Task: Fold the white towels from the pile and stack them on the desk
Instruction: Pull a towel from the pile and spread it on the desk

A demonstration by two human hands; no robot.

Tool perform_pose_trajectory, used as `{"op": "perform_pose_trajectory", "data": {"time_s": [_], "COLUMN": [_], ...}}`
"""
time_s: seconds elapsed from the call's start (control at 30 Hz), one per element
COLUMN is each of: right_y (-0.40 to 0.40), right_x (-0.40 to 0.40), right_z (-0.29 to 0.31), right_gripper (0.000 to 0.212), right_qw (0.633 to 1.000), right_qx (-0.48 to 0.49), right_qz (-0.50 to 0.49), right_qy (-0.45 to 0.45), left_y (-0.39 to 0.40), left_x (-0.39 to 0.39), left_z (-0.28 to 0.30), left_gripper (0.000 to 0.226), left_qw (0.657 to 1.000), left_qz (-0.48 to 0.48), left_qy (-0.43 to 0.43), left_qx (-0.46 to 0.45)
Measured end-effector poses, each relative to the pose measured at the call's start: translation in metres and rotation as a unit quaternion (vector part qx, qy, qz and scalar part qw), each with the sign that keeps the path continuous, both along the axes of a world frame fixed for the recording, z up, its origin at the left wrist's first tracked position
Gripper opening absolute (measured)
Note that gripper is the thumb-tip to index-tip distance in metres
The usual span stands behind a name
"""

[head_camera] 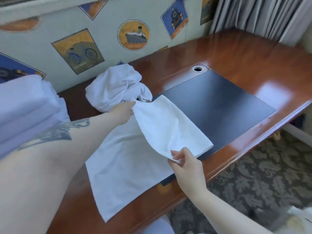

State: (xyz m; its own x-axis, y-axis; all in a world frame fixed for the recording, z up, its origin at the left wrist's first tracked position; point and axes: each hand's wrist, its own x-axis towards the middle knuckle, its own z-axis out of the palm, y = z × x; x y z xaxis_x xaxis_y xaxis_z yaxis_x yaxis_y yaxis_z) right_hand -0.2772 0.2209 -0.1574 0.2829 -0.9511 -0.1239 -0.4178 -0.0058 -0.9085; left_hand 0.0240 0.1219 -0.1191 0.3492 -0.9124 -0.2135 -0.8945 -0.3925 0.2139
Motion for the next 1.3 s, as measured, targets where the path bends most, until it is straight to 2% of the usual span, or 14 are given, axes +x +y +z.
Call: {"op": "perform_pose_trajectory", "data": {"time_s": [0.2, 0.4, 0.6, 0.67, 0.77, 0.83, 0.97, 1.07, 1.17, 1.23, 1.3], "right_y": [0.055, 0.116, 0.157, 0.163, 0.172, 0.176, 0.186, 0.195, 0.196, 0.191, 0.187], "right_x": [0.044, 0.086, 0.127, 0.136, 0.15, 0.159, 0.165, 0.172, 0.183, 0.188, 0.191], "right_z": [-0.001, -0.002, -0.023, -0.033, -0.038, -0.041, -0.041, -0.039, -0.03, -0.018, -0.012], "right_gripper": [0.031, 0.042, 0.017, 0.018, 0.048, 0.058, 0.04, 0.028, 0.038, 0.044, 0.04], "right_qw": [0.989, 0.964, 0.936, 0.922, 0.889, 0.863, 0.811, 0.798, 0.798, 0.782, 0.765], "right_qx": [-0.079, -0.147, -0.171, -0.176, -0.209, -0.257, -0.304, -0.289, -0.293, -0.323, -0.366], "right_qz": [0.09, 0.152, 0.199, 0.224, 0.255, 0.247, 0.272, 0.296, 0.28, 0.277, 0.283], "right_qy": [0.08, 0.161, 0.234, 0.261, 0.317, 0.358, 0.419, 0.437, 0.447, 0.456, 0.448], "left_y": [0.064, 0.12, 0.157, 0.163, 0.174, 0.181, 0.192, 0.194, 0.191, 0.187, 0.183], "left_x": [0.061, 0.112, 0.134, 0.14, 0.146, 0.149, 0.153, 0.157, 0.162, 0.165, 0.167], "left_z": [0.0, -0.01, -0.044, -0.057, -0.075, -0.084, -0.095, -0.099, -0.096, -0.09, -0.083], "left_gripper": [0.048, 0.044, 0.055, 0.057, 0.06, 0.06, 0.059, 0.063, 0.065, 0.066, 0.063], "left_qw": [1.0, 0.992, 0.965, 0.957, 0.944, 0.933, 0.92, 0.897, 0.863, 0.869, 0.883], "left_qz": [0.009, 0.072, 0.162, 0.18, 0.206, 0.233, 0.258, 0.281, 0.305, 0.292, 0.279], "left_qy": [-0.013, 0.09, 0.199, 0.219, 0.244, 0.255, 0.263, 0.3, 0.358, 0.356, 0.328], "left_qx": [-0.013, -0.045, -0.053, -0.062, -0.079, -0.102, -0.137, -0.163, -0.182, -0.181, -0.189]}}
